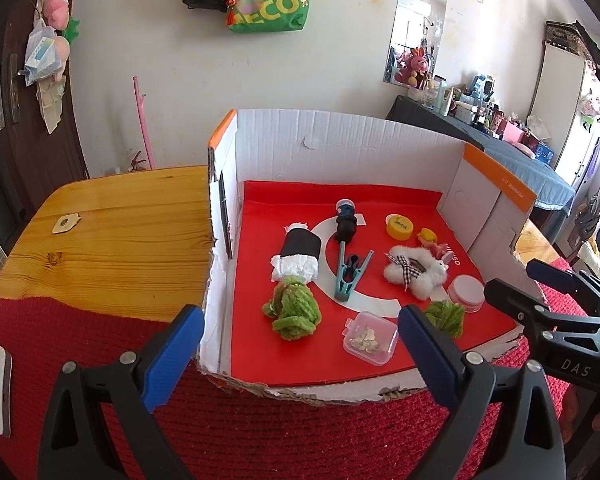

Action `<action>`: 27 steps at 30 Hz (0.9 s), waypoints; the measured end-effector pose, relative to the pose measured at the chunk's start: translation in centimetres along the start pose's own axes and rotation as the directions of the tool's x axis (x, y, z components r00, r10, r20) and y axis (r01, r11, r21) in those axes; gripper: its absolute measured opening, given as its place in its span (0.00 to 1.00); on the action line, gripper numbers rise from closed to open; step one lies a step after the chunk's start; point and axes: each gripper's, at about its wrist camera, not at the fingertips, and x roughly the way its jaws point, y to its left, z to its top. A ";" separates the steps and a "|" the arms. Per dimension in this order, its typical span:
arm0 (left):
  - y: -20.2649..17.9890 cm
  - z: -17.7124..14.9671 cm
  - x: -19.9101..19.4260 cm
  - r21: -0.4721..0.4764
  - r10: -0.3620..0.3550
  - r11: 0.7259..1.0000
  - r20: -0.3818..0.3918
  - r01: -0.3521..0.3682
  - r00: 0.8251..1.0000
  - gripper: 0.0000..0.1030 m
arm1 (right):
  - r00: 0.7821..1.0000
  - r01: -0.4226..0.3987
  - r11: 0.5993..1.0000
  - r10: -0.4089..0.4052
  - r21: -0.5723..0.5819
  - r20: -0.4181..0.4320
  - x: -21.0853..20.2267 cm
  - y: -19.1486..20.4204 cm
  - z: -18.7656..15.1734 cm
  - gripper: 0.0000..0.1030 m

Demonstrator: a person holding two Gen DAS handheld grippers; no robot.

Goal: Organize objects

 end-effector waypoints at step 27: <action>0.1 0.0 -0.2 0.001 0.001 1.000 -0.002 -0.001 1.000 0.96 | 1.000 -0.011 1.000 0.011 0.006 -0.004 0.0 -0.2 -0.1 0.83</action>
